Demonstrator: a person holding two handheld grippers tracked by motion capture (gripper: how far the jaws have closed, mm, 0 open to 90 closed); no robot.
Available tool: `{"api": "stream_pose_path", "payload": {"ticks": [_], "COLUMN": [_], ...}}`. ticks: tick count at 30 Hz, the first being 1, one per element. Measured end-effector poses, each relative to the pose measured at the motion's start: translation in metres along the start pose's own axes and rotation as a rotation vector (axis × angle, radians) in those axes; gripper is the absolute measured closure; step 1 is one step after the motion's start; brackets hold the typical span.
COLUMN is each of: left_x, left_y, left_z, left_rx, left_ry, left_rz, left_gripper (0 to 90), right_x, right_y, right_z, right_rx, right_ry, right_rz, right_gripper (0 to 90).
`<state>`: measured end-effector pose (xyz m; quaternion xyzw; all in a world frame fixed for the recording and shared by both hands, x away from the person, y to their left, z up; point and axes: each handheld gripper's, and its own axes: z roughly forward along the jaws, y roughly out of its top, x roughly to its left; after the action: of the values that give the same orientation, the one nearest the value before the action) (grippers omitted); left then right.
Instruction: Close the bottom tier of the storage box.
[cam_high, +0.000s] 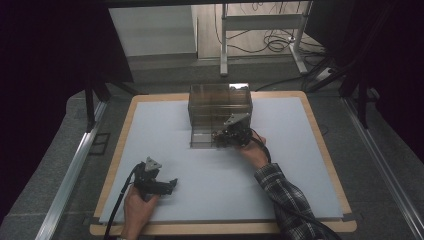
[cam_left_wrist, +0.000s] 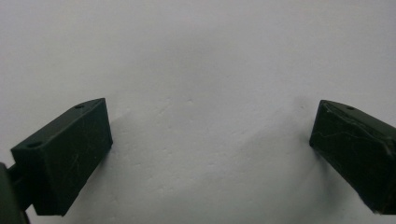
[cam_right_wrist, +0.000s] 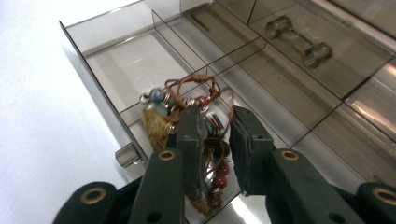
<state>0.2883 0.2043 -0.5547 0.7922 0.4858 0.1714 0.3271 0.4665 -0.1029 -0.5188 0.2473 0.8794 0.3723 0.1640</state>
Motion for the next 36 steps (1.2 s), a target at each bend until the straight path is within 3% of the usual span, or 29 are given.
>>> {"api": "stream_pose_path", "payload": {"ticks": [7, 36], "left_x": [0.000, 0.000], "left_y": [0.000, 0.000], "left_z": [0.000, 0.000], "left_rx": [-0.005, -0.001], "left_ry": [0.000, 0.000], "left_rz": [-0.006, -0.001], "left_gripper": [0.0, 0.0], "right_x": [-0.002, 0.012], "right_y": [0.002, 0.009], "right_z": [-0.006, -0.034], "right_rx": [-0.022, -0.054], "right_ry": [0.011, 0.067], "right_rz": [0.016, -0.038], "right_gripper": [67.5, 49.6]}}
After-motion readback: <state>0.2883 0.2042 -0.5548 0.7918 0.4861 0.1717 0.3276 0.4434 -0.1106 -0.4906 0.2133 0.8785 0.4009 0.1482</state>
